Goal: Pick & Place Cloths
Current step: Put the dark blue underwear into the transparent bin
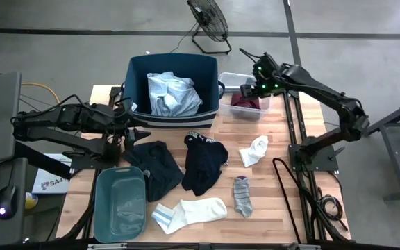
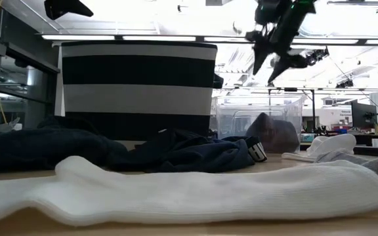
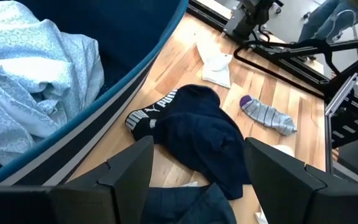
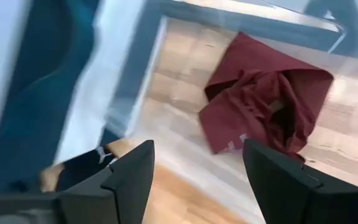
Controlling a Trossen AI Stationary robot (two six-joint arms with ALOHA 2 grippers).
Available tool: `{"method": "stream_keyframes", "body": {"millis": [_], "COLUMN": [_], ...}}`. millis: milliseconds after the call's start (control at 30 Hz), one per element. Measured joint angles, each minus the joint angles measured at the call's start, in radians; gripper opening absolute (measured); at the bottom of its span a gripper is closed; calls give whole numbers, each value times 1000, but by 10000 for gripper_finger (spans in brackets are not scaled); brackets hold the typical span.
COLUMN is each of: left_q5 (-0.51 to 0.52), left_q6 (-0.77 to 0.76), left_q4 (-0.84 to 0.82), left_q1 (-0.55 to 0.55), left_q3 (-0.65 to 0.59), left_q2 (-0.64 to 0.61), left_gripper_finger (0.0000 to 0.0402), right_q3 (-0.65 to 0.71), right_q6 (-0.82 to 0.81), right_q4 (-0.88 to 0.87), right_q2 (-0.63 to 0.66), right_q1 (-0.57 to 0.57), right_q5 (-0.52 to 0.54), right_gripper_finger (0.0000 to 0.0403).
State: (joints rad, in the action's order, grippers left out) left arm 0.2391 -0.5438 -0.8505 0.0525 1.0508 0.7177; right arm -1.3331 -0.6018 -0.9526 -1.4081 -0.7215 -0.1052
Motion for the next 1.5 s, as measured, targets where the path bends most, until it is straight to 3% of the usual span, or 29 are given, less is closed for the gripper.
{"method": "stream_keyframes", "body": {"millis": [133,300,567,867,1067,1300,1500], "left_q5": [-5,-17,-21,-22,-54,-69,-87], "left_q6": [1,41,85,123,124,124,124], "left_q4": [-19,-29,-28,-28,-32,-33,-35], "left_q1": [0,0,0,0,0,0,0], "left_q3": [0,0,0,0,0,0,0], "left_q2": [0,0,0,0,0,0,0], "left_gripper_finger": [245,245,245,245,245,245,245], "right_q3": [0,0,0,0,0,0,0], "right_q6": [-3,1,-5,-30,65,193,239], "right_q4": [-1,-13,-23,25,79,180,394], "right_q2": [74,144,151,4,-132,-319,-447], "right_q1": [51,173,414,636,733,789,801], "right_q5": [5,86,139,177,178,178,180], "right_gripper_finger": [235,234,234,234,234,234,234]}}
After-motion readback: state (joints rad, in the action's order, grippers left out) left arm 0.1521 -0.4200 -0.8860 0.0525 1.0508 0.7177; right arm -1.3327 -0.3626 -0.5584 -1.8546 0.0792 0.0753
